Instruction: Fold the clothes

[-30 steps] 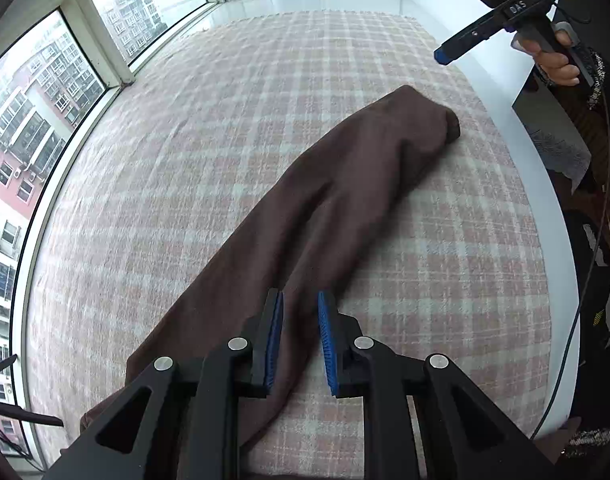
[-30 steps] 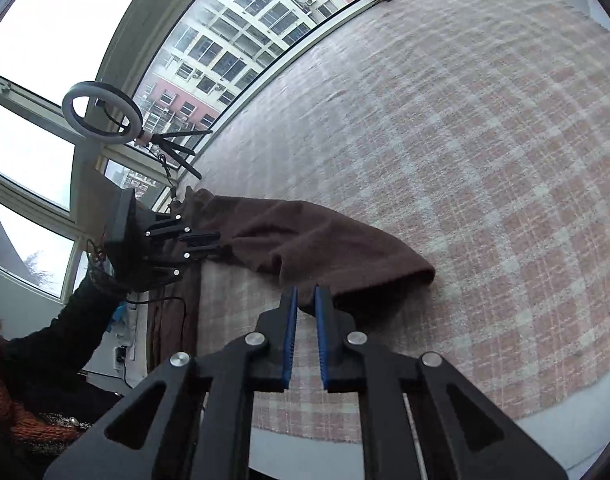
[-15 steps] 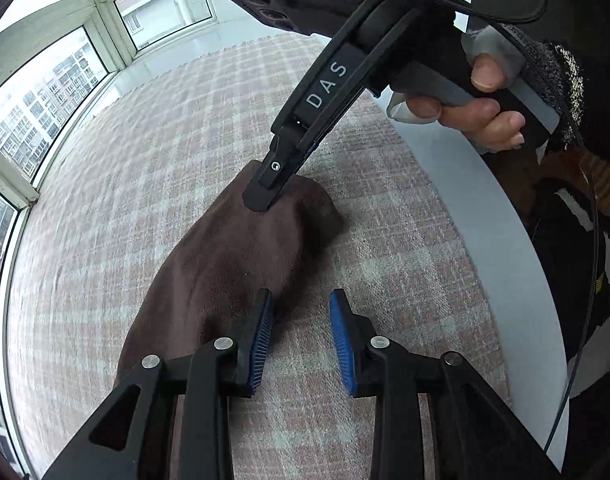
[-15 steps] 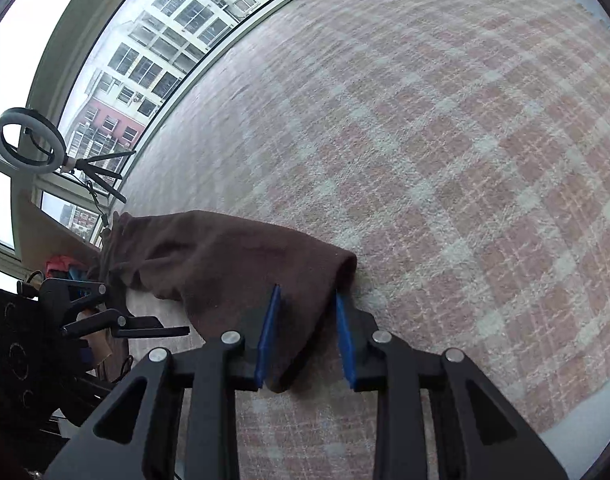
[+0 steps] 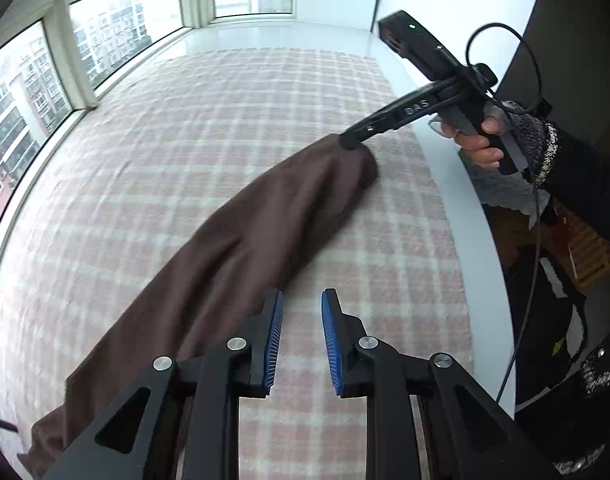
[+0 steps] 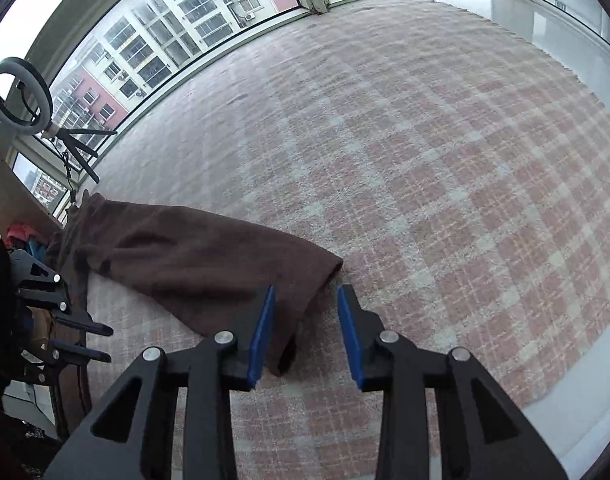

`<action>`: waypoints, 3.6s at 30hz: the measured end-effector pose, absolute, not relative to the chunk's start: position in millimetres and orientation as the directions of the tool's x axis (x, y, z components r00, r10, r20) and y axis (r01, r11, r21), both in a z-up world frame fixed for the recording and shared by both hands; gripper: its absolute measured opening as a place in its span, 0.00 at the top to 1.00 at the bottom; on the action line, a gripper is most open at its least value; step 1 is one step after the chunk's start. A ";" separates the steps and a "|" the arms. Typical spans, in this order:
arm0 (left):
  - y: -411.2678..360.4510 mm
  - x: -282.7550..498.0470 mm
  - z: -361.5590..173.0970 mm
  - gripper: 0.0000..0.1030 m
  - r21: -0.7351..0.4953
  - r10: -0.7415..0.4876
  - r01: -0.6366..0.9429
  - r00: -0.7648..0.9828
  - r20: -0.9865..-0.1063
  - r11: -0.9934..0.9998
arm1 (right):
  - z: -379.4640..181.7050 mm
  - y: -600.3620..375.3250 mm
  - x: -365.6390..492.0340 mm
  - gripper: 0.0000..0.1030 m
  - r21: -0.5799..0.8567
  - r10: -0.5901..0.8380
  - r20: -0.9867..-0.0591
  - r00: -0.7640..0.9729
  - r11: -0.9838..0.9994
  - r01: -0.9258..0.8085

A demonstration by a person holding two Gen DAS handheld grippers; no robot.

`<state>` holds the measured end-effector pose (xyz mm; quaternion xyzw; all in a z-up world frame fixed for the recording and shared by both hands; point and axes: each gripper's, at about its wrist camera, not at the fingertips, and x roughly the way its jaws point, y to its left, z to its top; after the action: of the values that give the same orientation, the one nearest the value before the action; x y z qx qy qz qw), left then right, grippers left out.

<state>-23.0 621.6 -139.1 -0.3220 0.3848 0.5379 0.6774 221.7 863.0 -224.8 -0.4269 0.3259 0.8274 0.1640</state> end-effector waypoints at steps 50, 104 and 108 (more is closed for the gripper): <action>626.2 -258.9 -233.0 0.53 0.148 0.259 -0.988 -0.132 -0.957 0.044 | -219.1 838.2 181.1 0.90 0.258 0.007 -0.875 -0.484 -0.840 -0.477; 281.4 2.0 -152.0 0.69 -0.152 0.511 -0.939 -0.029 -0.859 -0.309 | -107.7 382.1 203.6 0.56 0.080 -0.280 -0.889 -0.363 -0.874 0.479; 282.2 38.0 -158.6 0.67 -0.156 0.500 -0.953 0.005 -0.866 -0.260 | -79.4 419.4 247.8 0.52 0.231 -0.372 -0.804 -0.464 -0.914 0.334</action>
<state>38.0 282.2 -158.6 -0.4443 0.2545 0.6579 0.5522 247.8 419.4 -79.4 -0.4750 0.0202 0.8552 -0.2065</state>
